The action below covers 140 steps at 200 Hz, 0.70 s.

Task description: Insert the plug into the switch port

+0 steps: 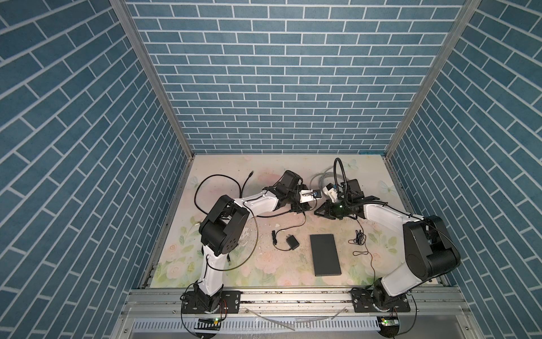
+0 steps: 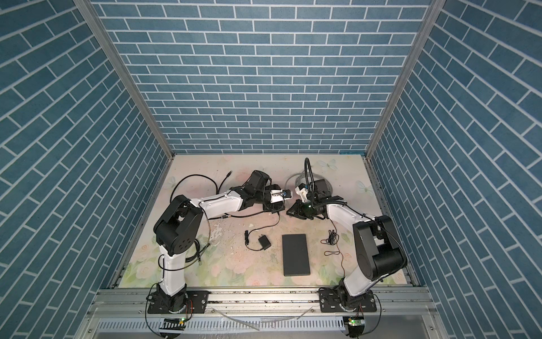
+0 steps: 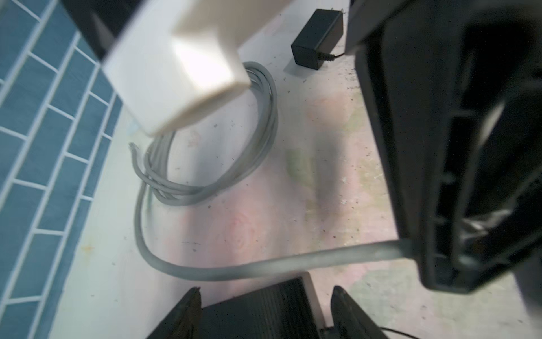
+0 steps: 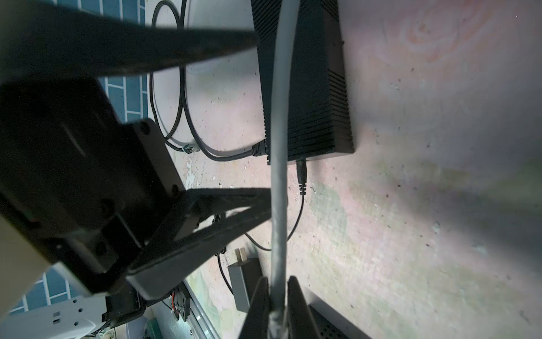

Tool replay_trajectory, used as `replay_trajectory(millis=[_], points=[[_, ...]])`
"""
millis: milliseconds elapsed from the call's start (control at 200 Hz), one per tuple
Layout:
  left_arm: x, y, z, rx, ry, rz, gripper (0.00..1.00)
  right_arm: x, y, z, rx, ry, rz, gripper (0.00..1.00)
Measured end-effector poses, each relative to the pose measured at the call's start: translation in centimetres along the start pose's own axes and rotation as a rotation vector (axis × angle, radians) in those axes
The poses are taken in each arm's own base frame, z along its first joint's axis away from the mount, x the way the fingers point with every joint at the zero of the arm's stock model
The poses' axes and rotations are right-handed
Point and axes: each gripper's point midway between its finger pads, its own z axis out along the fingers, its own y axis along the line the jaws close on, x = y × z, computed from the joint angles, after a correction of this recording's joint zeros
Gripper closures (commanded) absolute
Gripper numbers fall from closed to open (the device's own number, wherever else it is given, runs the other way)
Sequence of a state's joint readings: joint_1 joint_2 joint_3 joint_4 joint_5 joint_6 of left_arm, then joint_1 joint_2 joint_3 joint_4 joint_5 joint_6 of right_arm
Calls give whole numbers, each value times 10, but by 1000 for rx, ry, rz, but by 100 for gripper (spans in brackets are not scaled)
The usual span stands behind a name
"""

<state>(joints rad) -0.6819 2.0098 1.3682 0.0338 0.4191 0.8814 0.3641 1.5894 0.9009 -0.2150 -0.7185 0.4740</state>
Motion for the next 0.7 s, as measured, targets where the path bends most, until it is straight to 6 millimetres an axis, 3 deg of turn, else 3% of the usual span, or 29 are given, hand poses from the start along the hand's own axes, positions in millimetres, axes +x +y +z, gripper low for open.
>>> replay_trajectory(millis=[120, 350, 500, 635, 700], points=[[-11, 4, 2, -38, -38, 87, 30, 2, 1, 0, -5, 11, 6, 92], [-13, -11, 11, -14, -57, 179, 33, 10, -1, -1, -8, 42, 25, 92], [-11, -18, 20, -30, -57, 202, 44, 17, -3, -2, -7, 66, 28, 92], [-9, -21, 27, -30, -57, 210, 67, 17, -6, -4, -5, 70, 38, 92], [-9, -25, 31, -27, -62, 224, 70, 16, -9, -6, 0, 64, 49, 92]])
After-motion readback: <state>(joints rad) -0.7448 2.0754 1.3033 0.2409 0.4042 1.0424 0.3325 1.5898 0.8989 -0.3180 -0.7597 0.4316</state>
